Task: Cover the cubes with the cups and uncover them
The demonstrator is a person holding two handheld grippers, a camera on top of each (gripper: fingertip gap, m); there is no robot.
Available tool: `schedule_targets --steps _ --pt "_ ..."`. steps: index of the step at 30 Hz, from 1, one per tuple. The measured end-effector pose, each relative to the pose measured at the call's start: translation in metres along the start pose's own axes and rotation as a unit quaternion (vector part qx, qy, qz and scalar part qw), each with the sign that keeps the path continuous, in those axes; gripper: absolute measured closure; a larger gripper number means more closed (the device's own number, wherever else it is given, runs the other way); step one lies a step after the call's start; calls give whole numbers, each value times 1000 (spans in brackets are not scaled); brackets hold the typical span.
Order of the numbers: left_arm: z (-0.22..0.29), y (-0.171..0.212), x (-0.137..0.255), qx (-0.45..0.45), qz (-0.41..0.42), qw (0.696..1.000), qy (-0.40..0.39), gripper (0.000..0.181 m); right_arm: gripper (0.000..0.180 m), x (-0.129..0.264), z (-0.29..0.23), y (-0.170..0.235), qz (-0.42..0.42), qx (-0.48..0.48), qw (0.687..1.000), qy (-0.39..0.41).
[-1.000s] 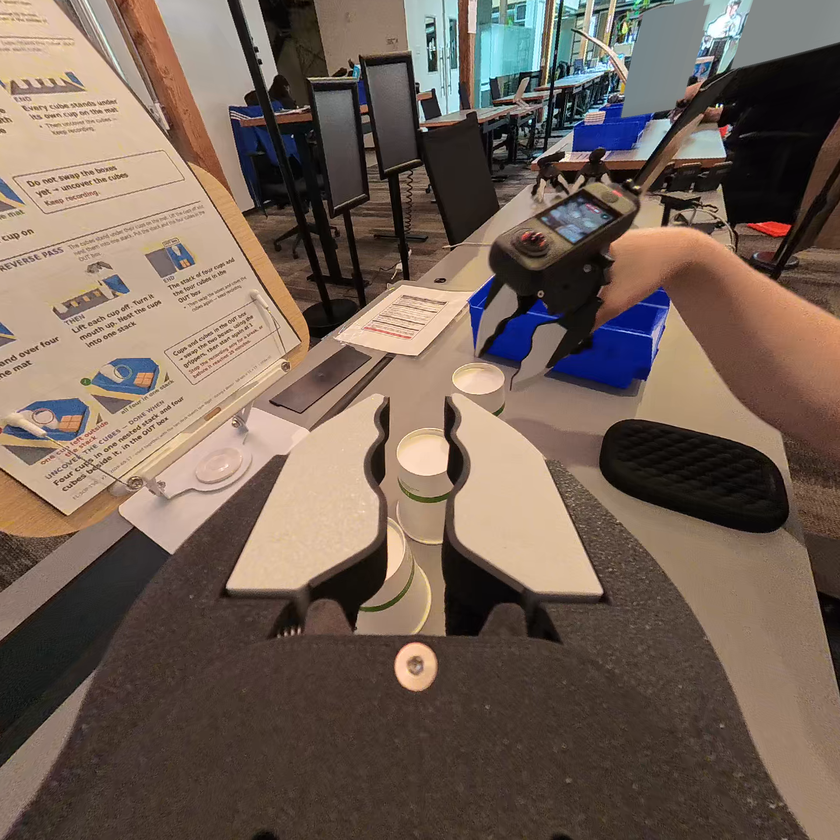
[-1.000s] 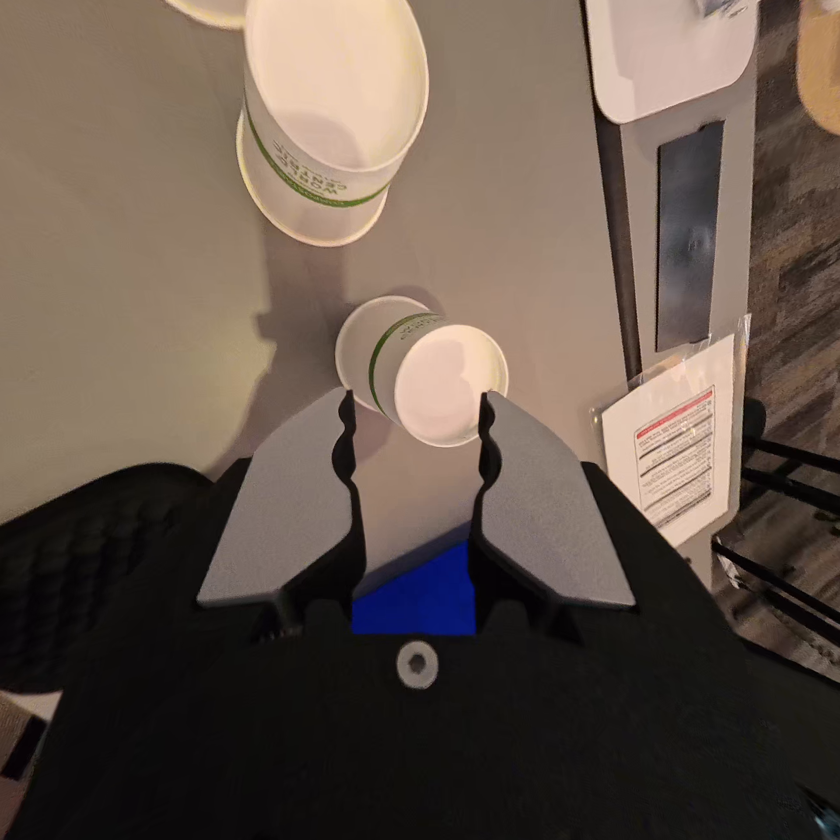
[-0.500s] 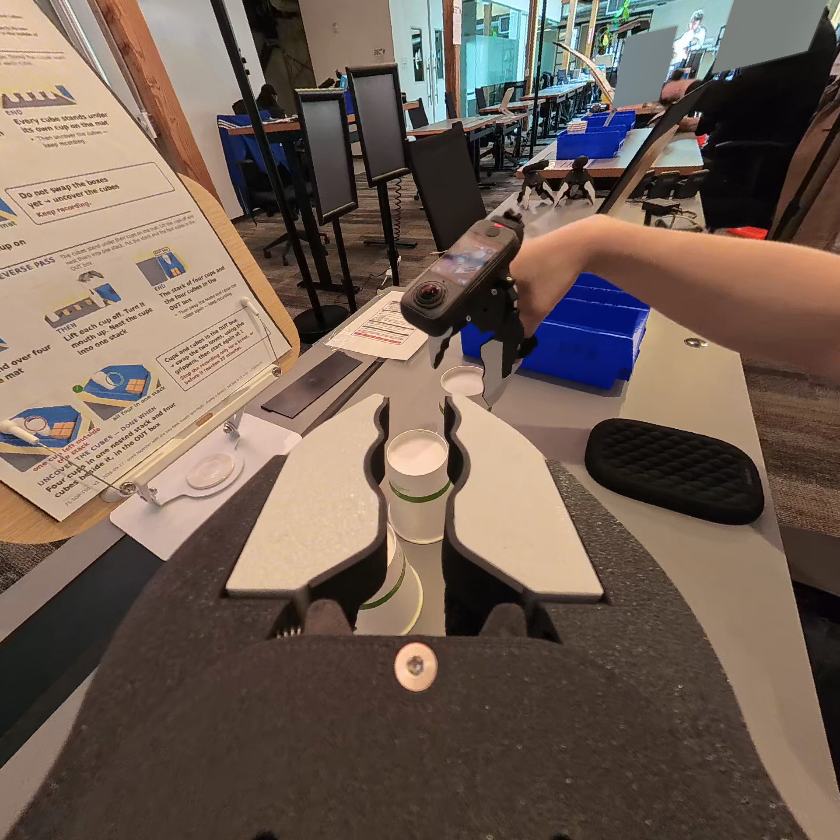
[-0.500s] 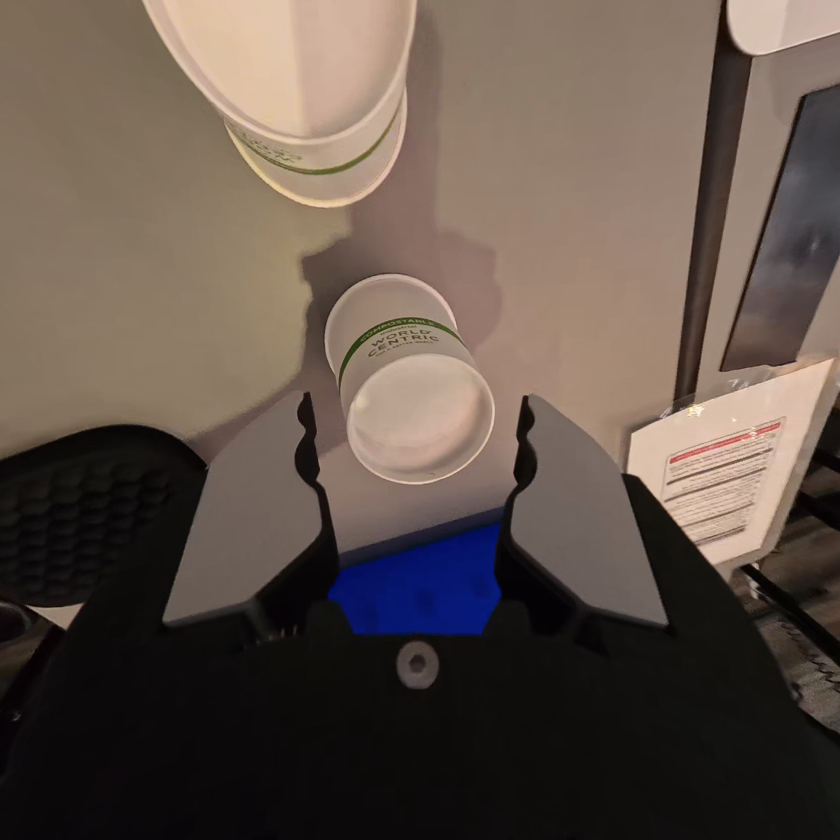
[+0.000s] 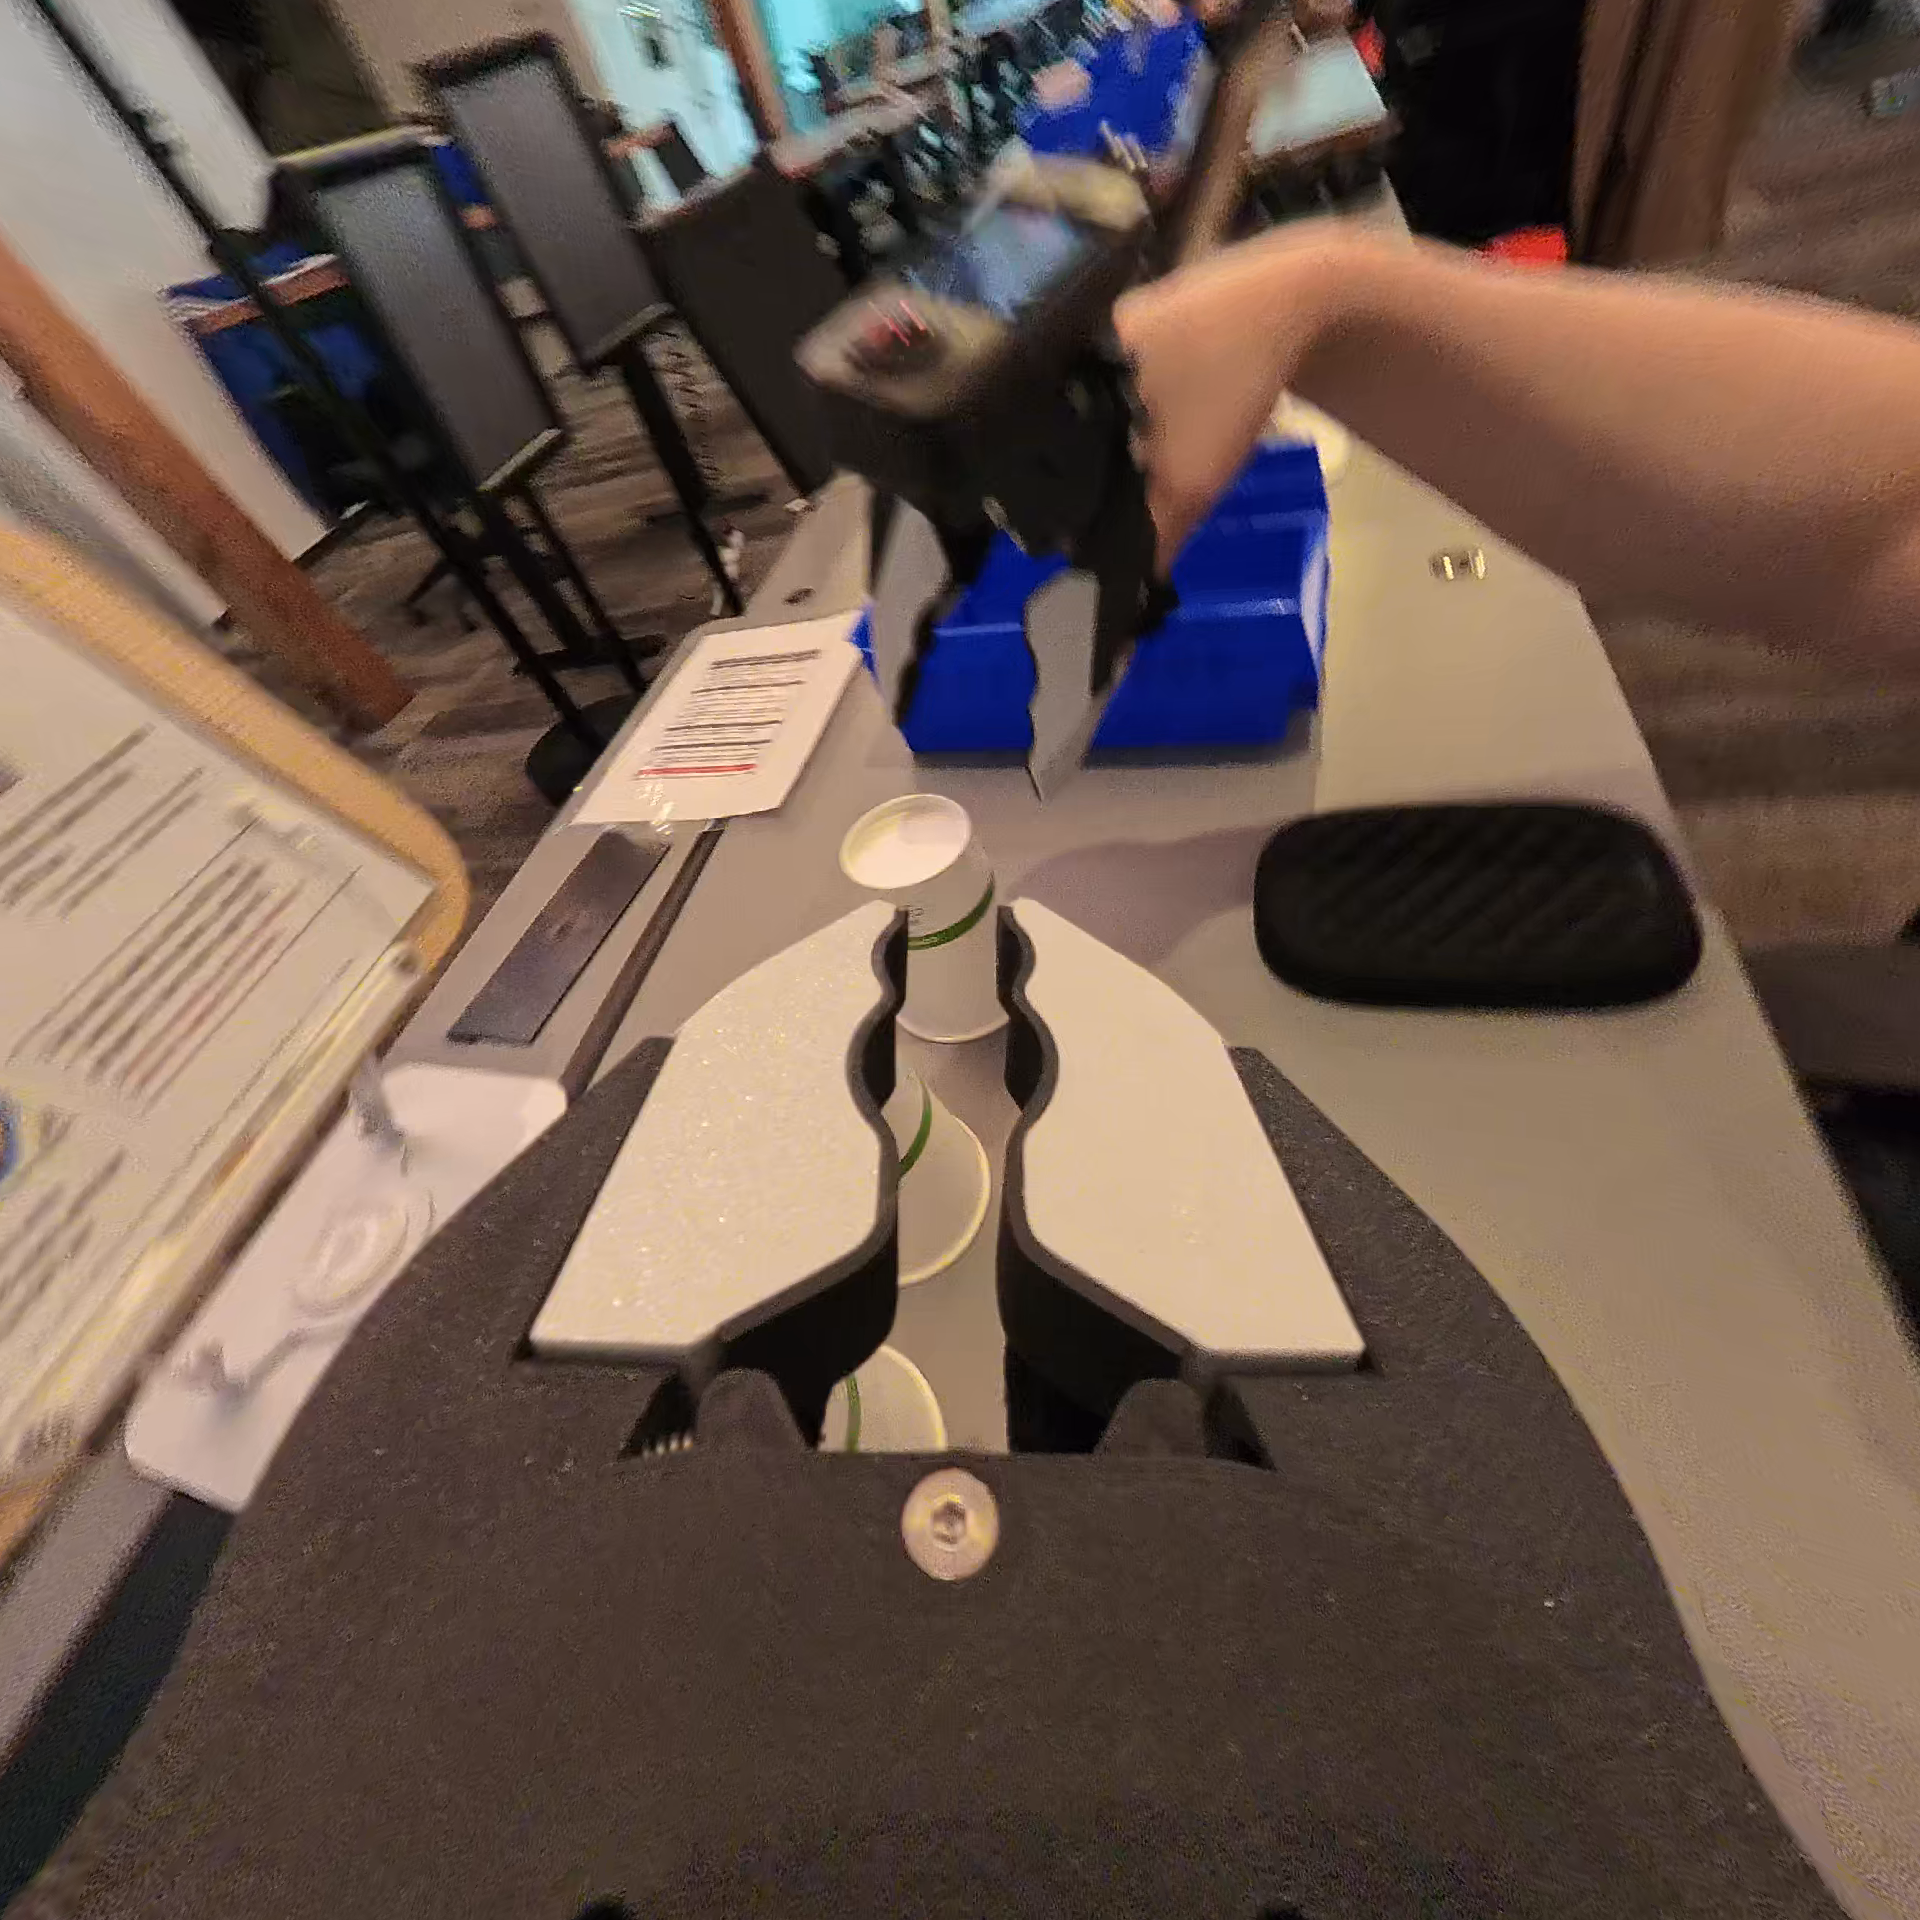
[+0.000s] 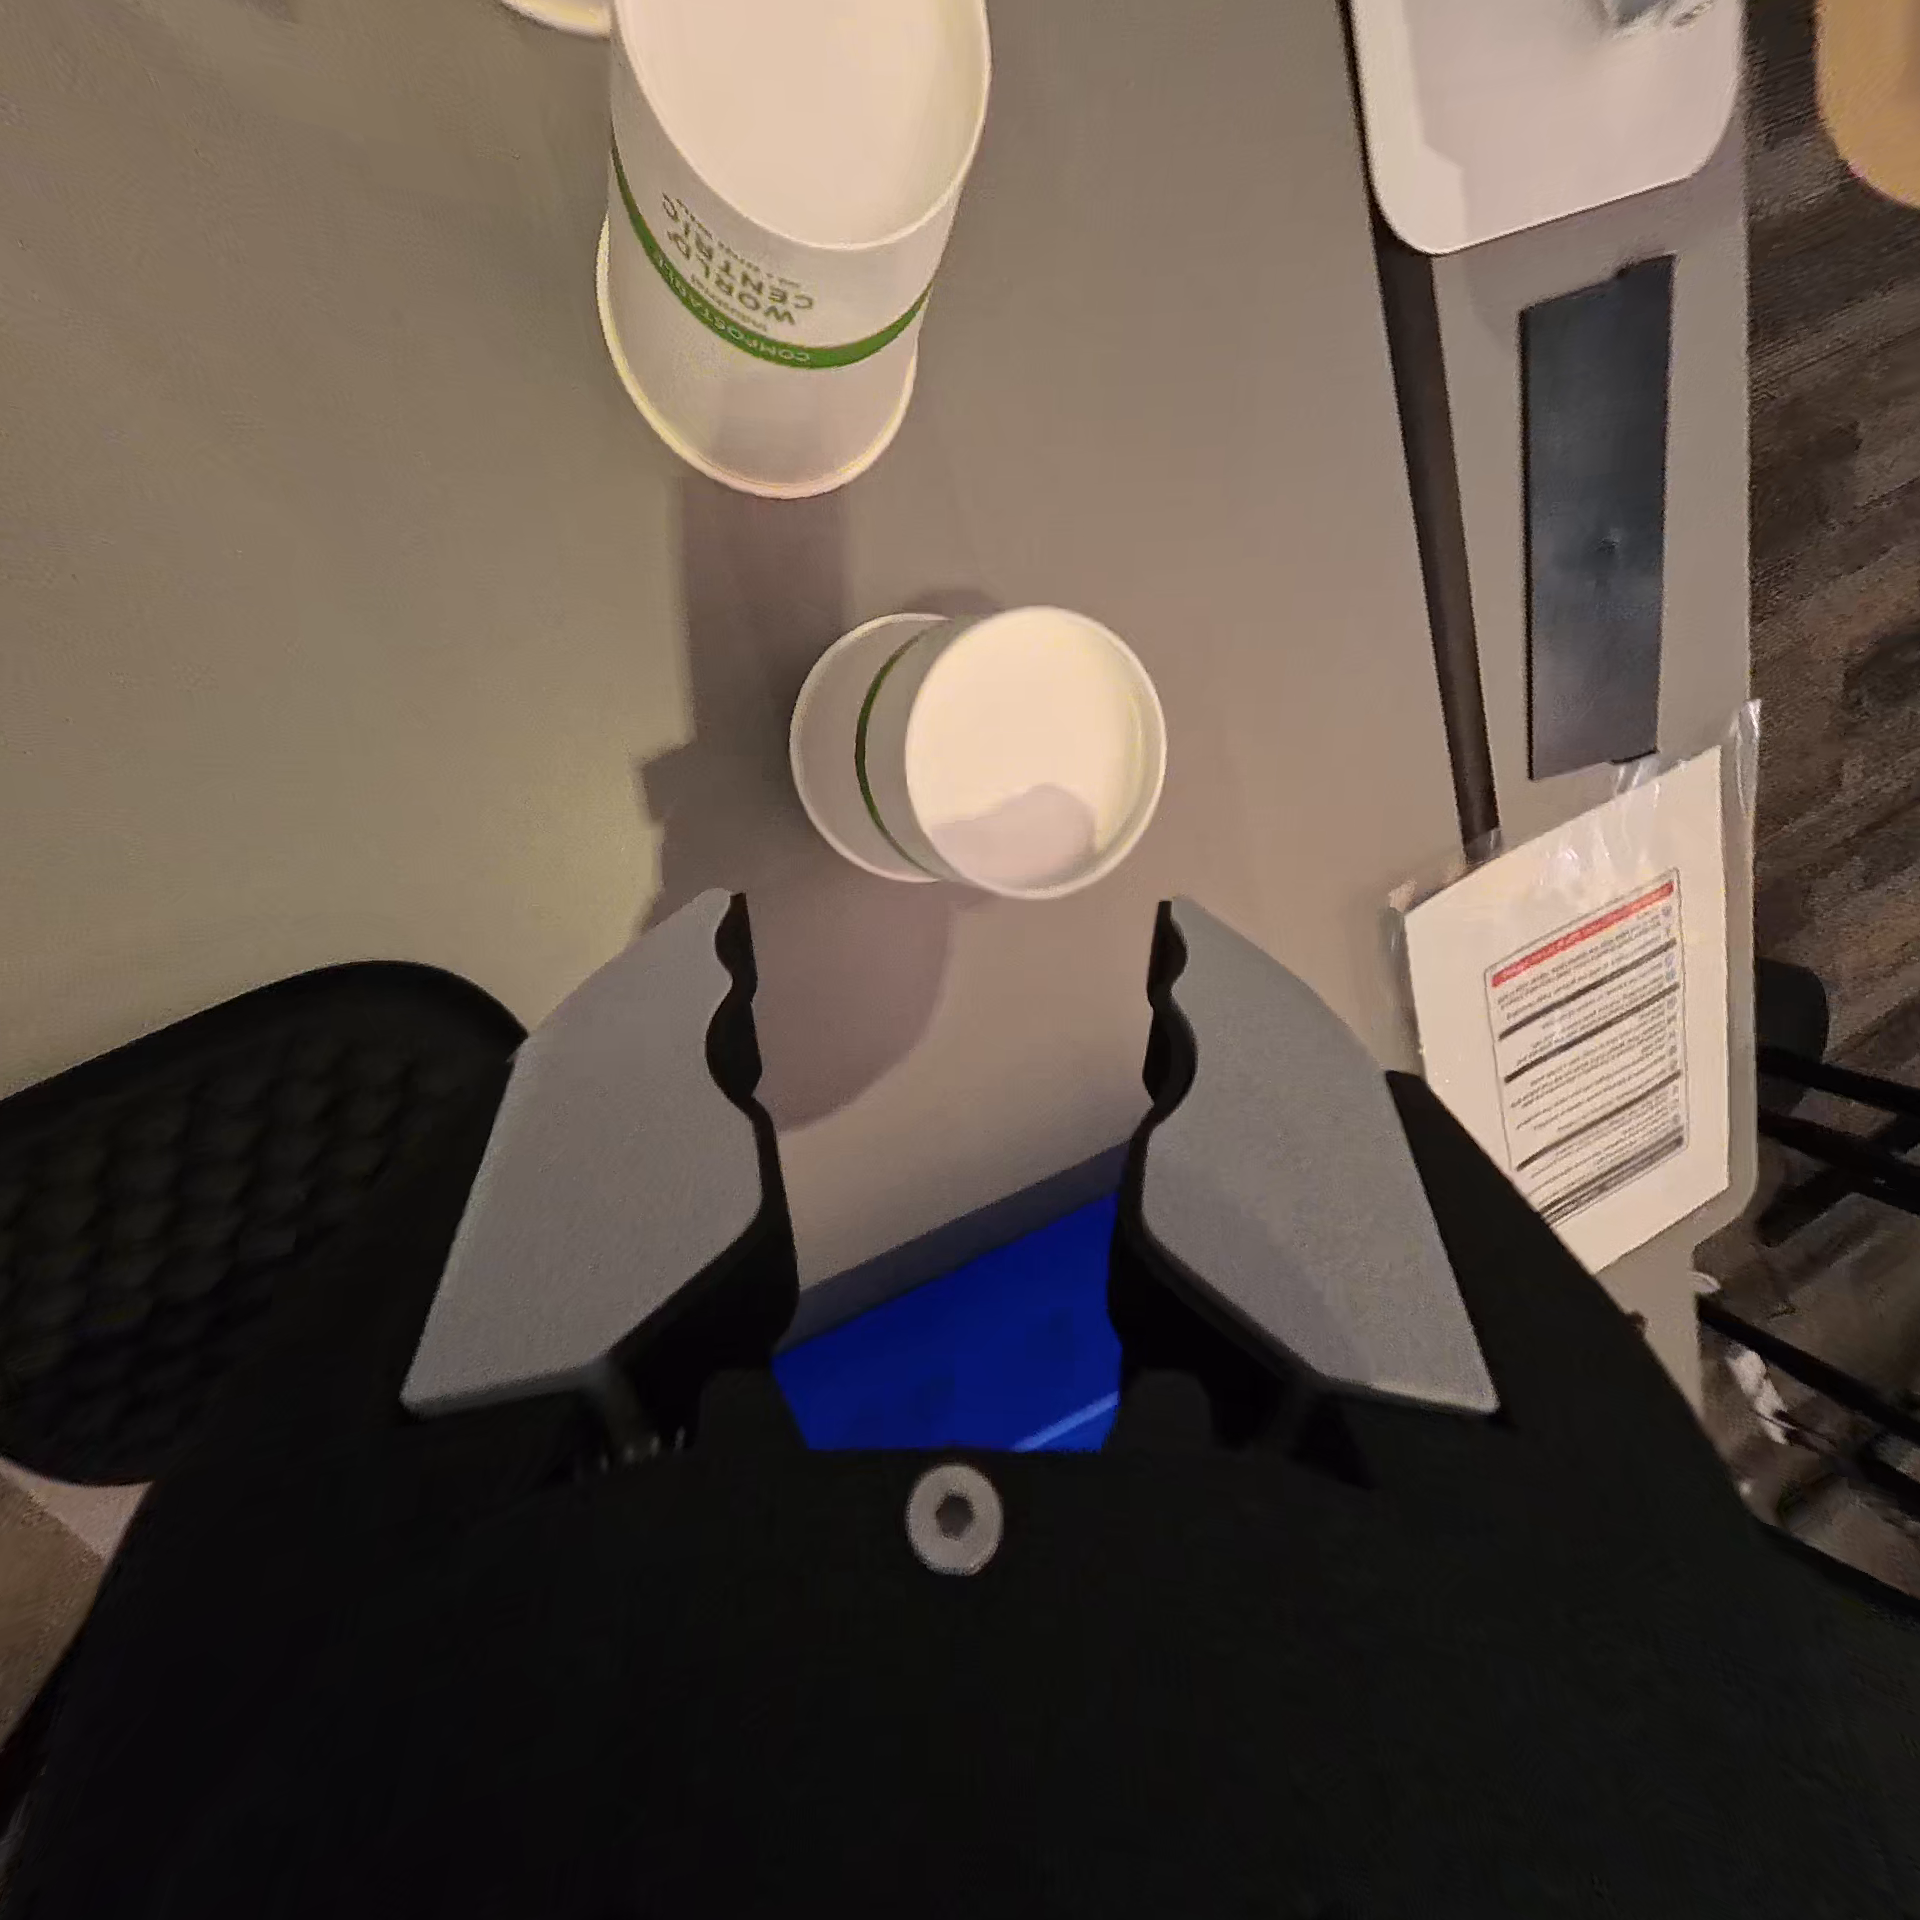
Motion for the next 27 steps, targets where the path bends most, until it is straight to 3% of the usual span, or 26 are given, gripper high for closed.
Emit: schedule_targets --steps 5,11,18,27 --pt "8 23 -103 -164 -153 971 85 155 107 41 11 28 94 -57 994 3" --pt "-12 47 -182 -218 -254 936 107 149 109 70 19 61 144 -83 986 16" --pt "-13 68 -210 -227 -303 914 142 158 108 75 6 85 123 -71 990 13" --pt "-17 68 -214 -243 -297 915 125 171 108 70 1 99 126 -77 989 3"
Point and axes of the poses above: each gripper's, where its closed fingertips meet, x back along the fingers, y out of its underside, z = x × y across the jaws, the point moved 5 cm from there along x, back along the fingers
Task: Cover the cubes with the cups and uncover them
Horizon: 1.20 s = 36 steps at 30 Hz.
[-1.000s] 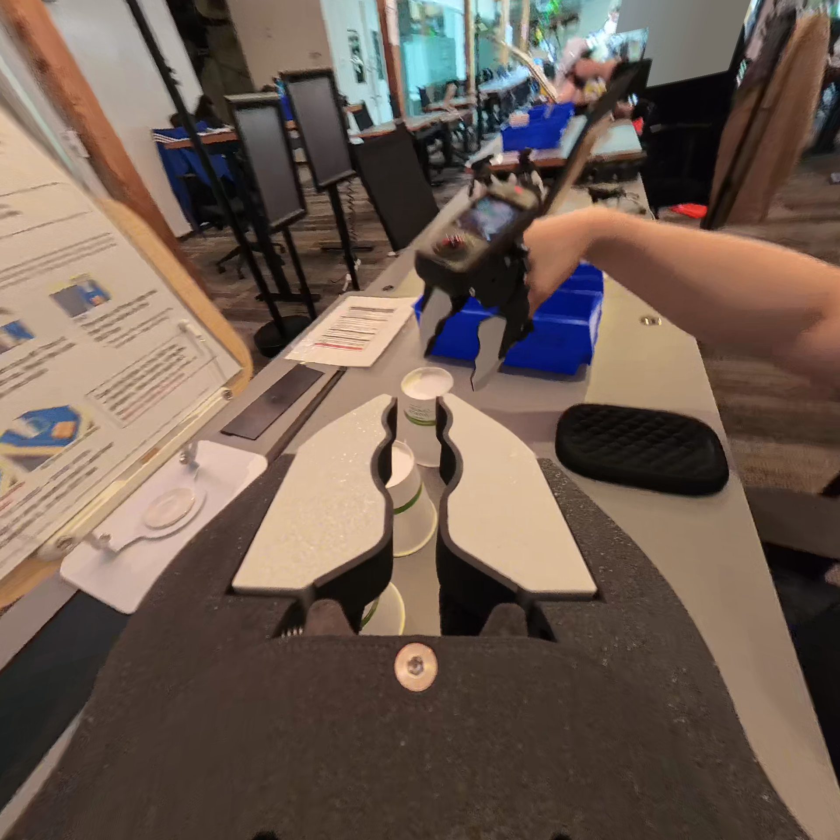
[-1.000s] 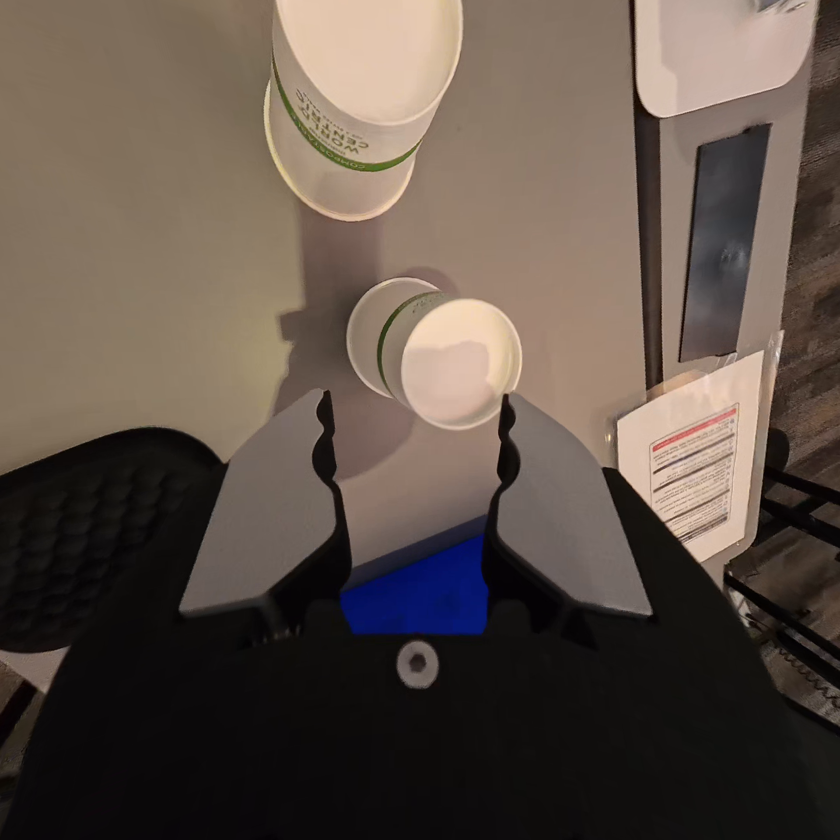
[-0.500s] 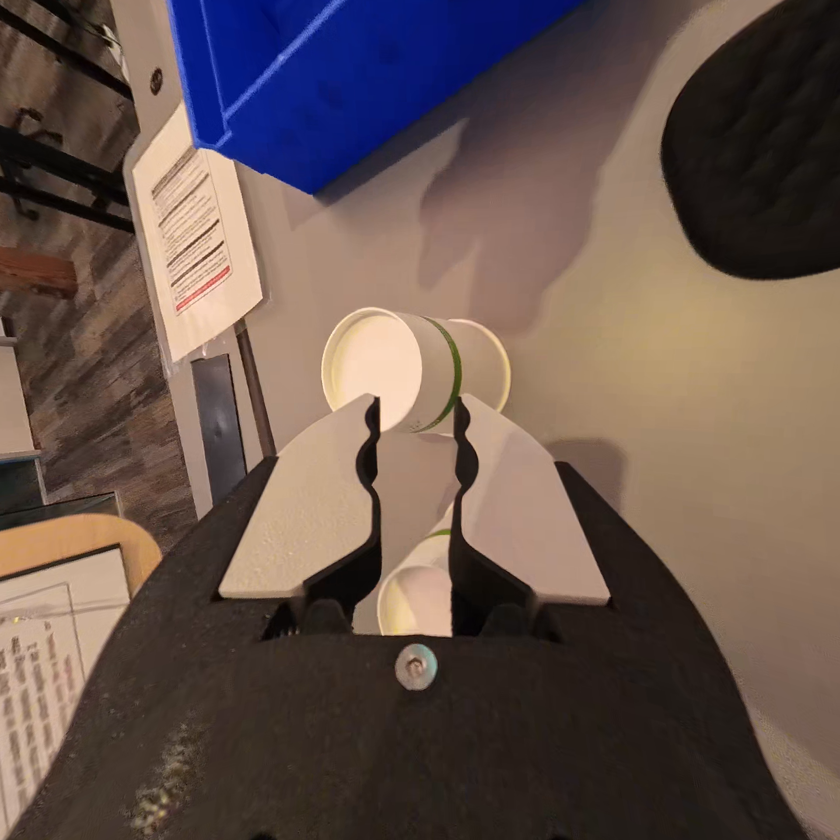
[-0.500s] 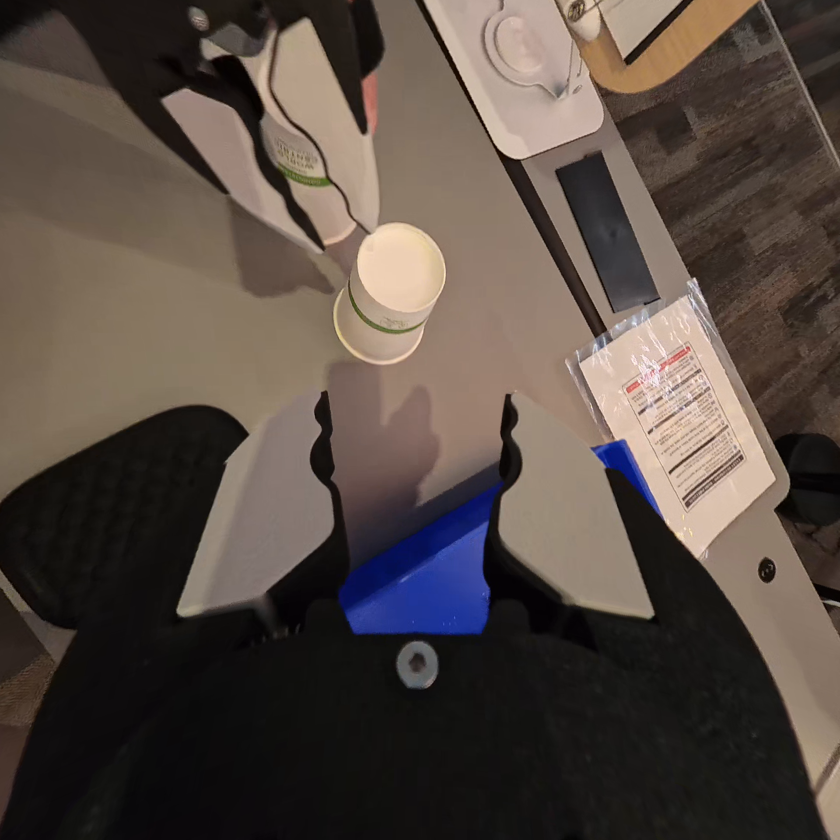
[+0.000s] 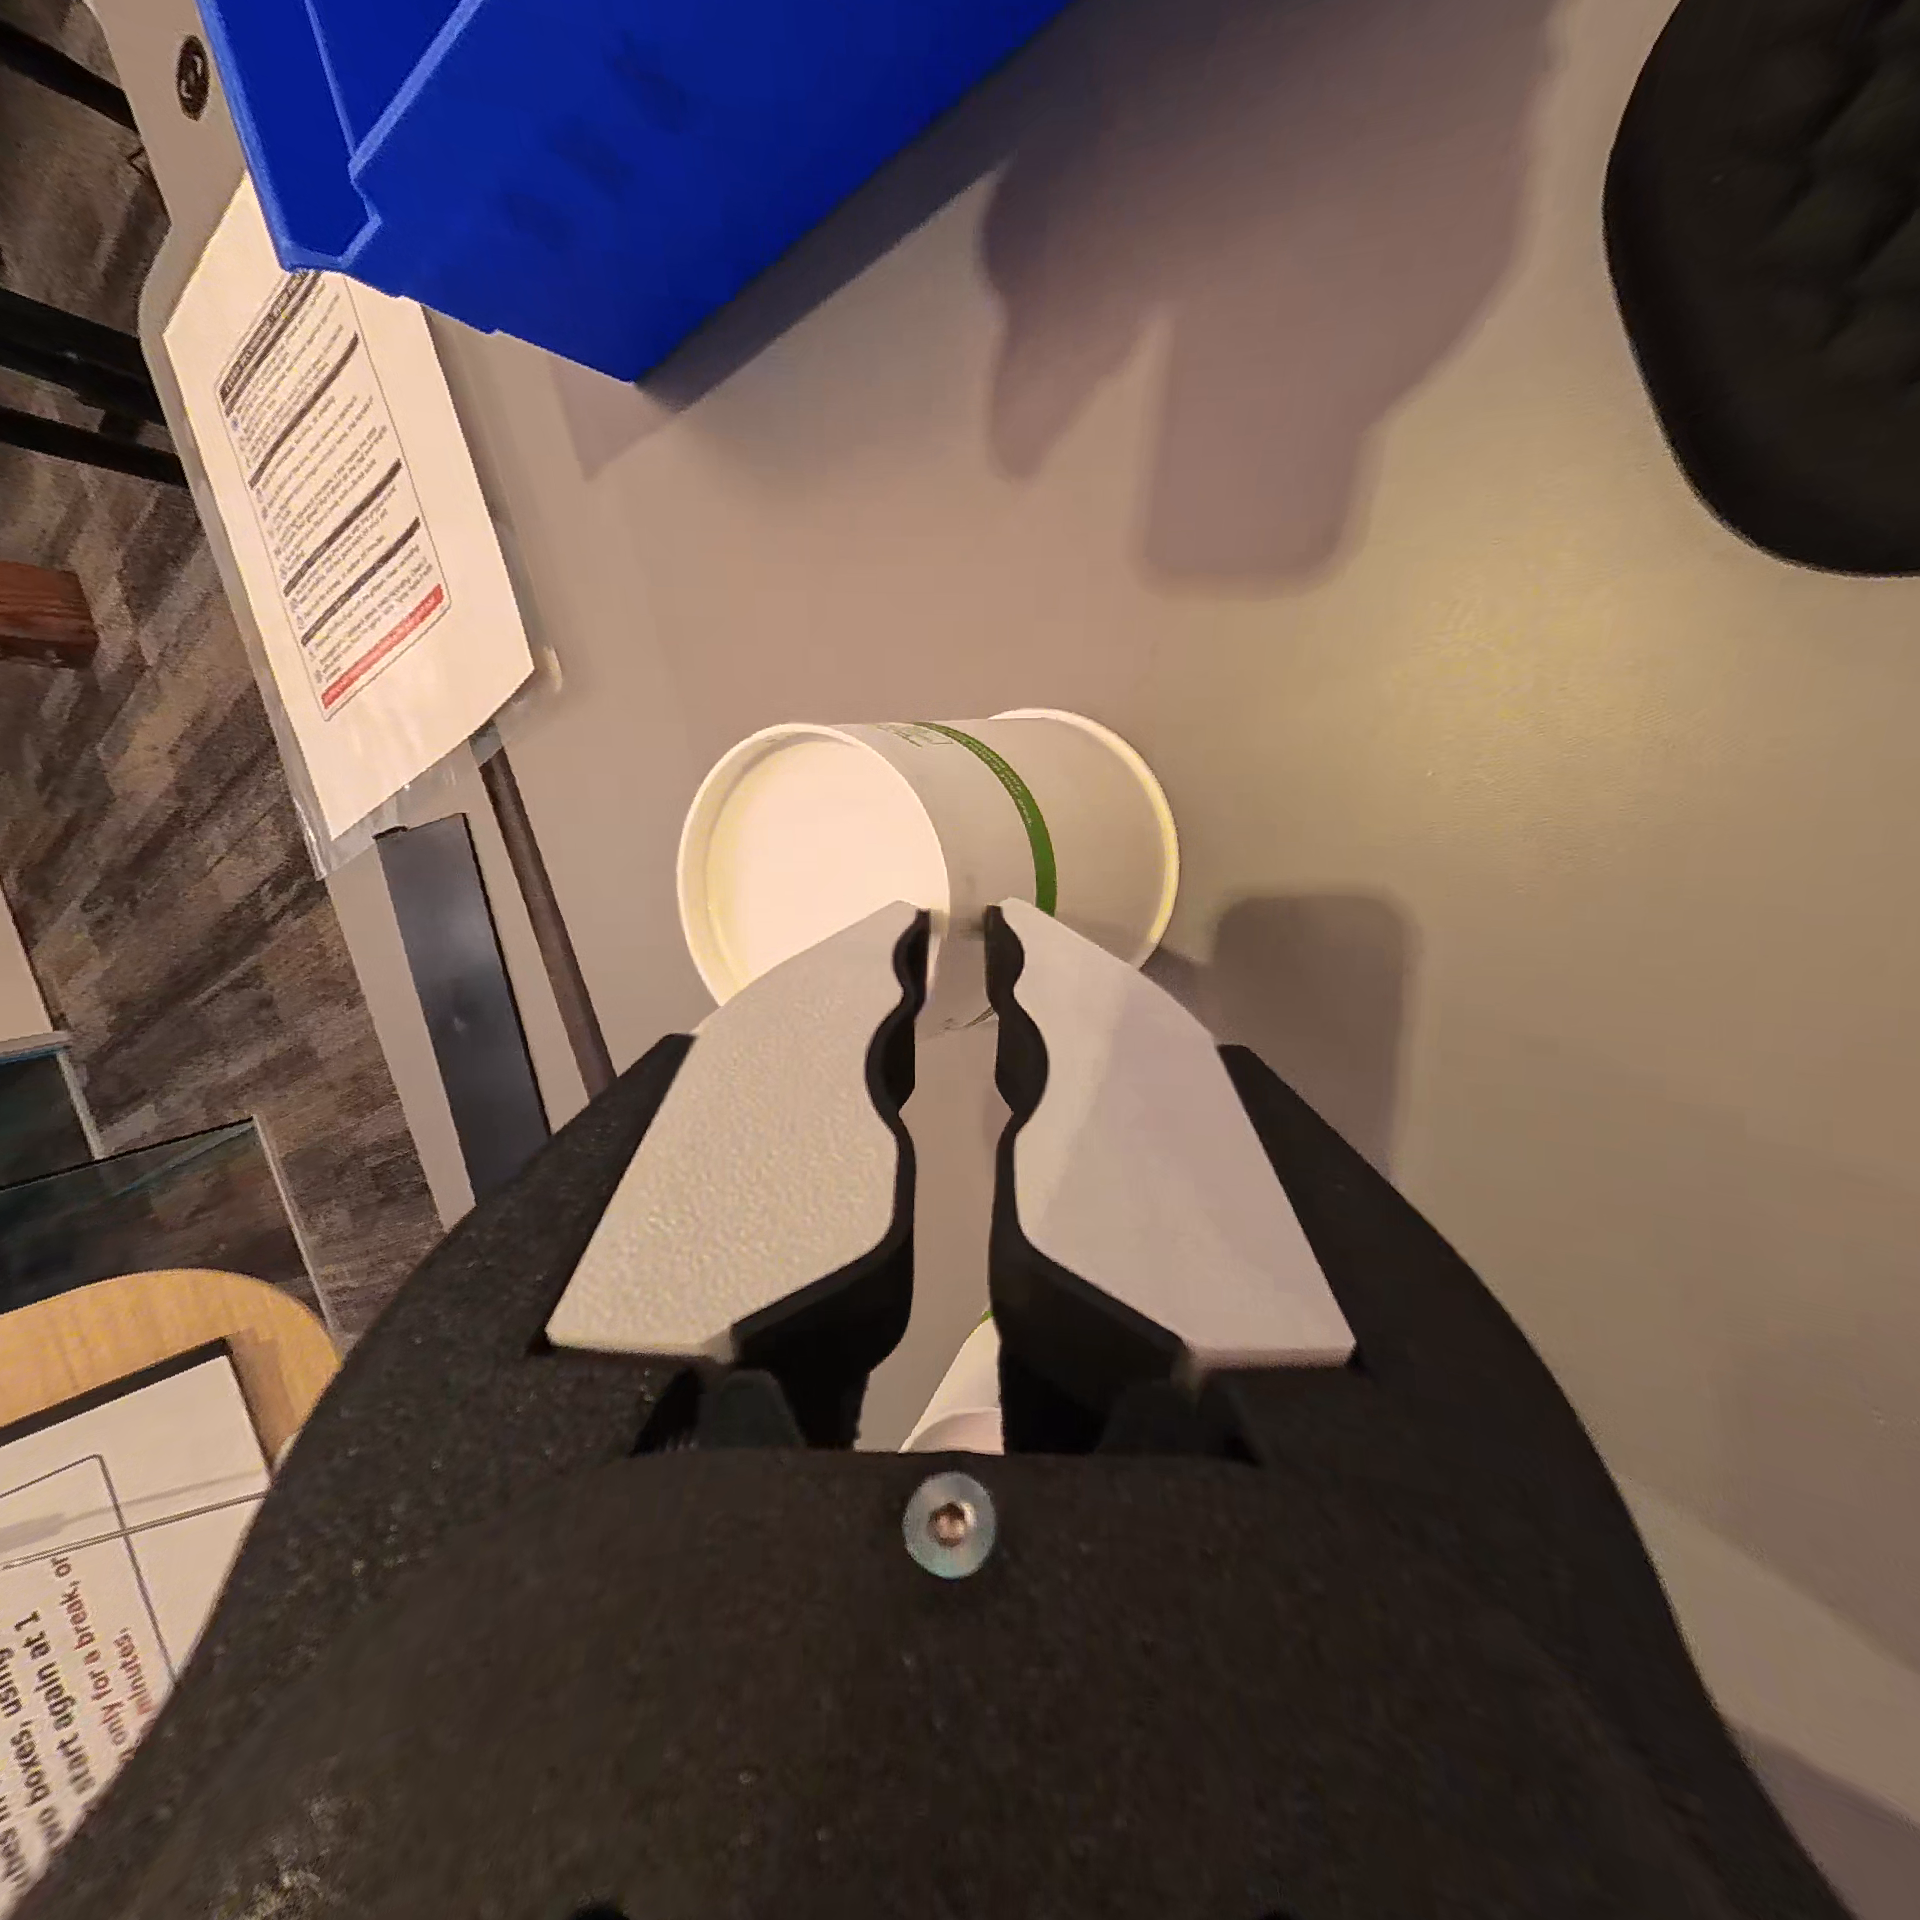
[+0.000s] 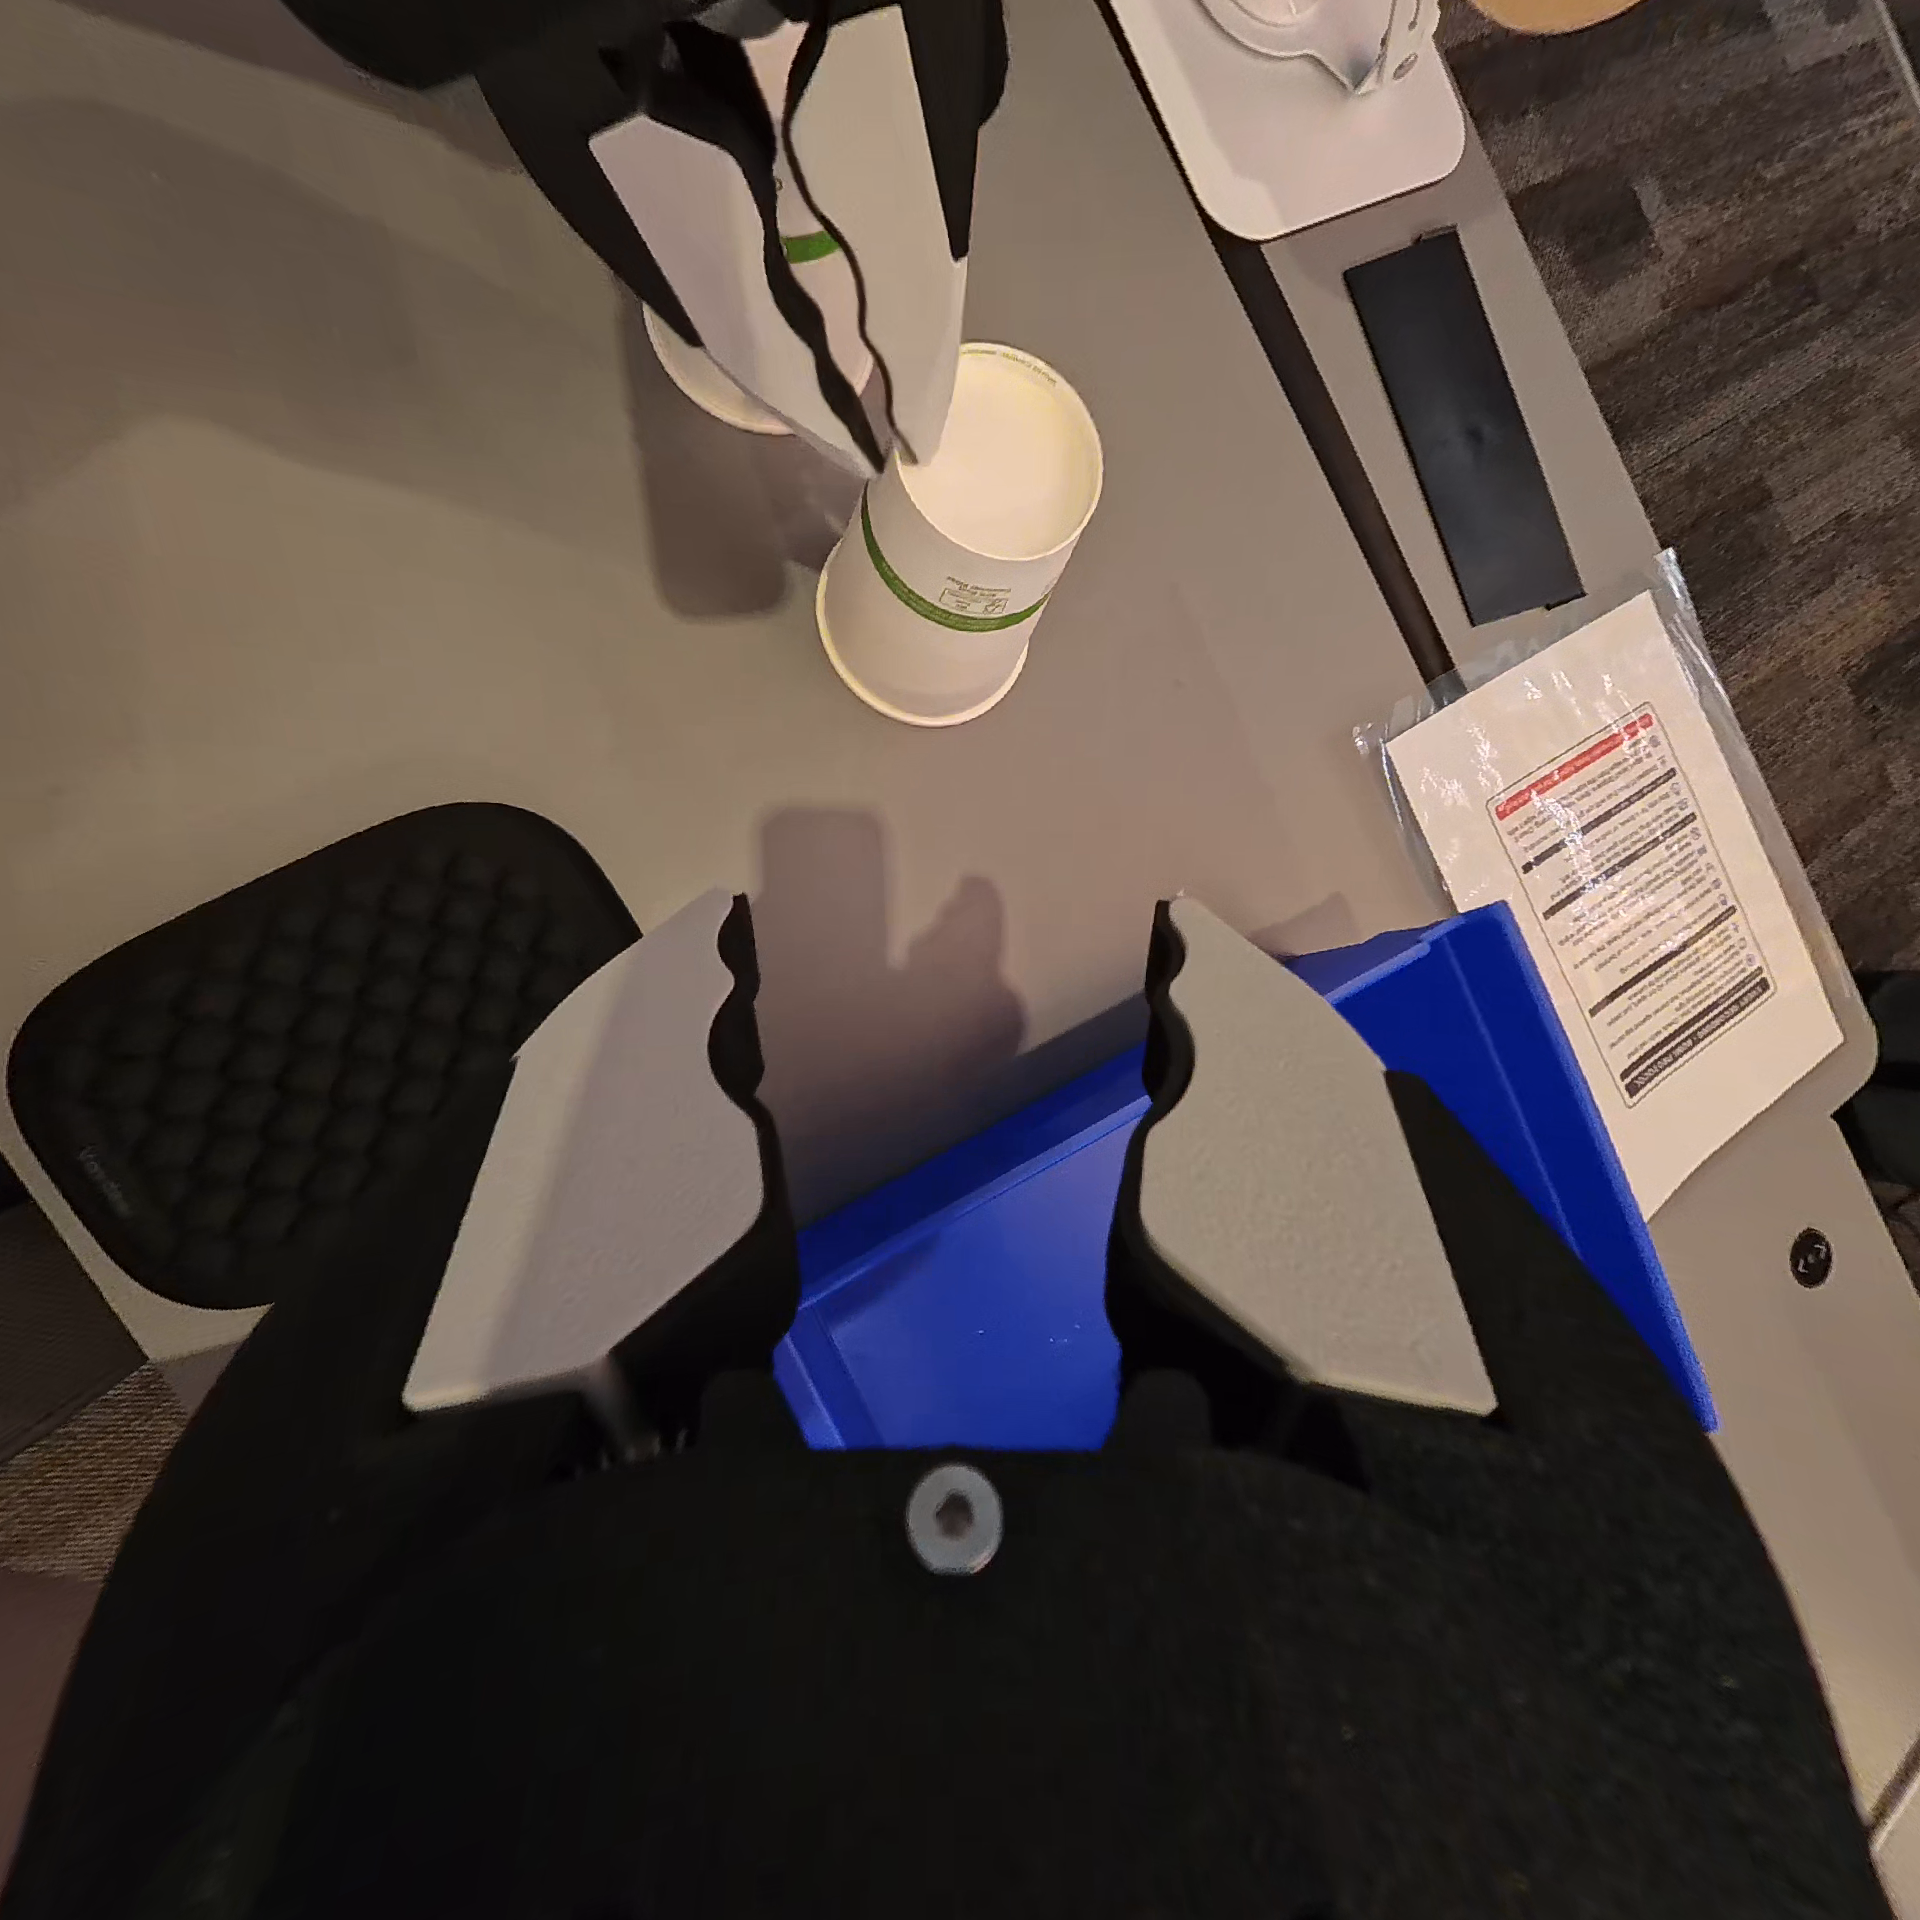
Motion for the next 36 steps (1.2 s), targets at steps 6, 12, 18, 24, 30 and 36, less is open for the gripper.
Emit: schedule_targets --steps 6,12,18,24,30,36 --pt "1 -2 3 10 -1 1000 13 175 108 -4 2 2 11 -10 1000 -10" --pt "-11 -11 29 59 62 996 -26 176 107 -6 5 2 45 -22 999 -9" --pt "-27 -17 72 110 141 976 -122 176 108 7 6 -16 138 -59 989 4" --pt "-37 -17 100 157 193 949 -192 176 109 15 5 -31 166 -68 983 24" --pt "-47 -26 127 199 269 894 -300 176 114 6 4 -52 261 -191 946 21" --pt "-50 -39 132 205 293 885 -298 177 112 -16 6 -53 276 -250 928 22"
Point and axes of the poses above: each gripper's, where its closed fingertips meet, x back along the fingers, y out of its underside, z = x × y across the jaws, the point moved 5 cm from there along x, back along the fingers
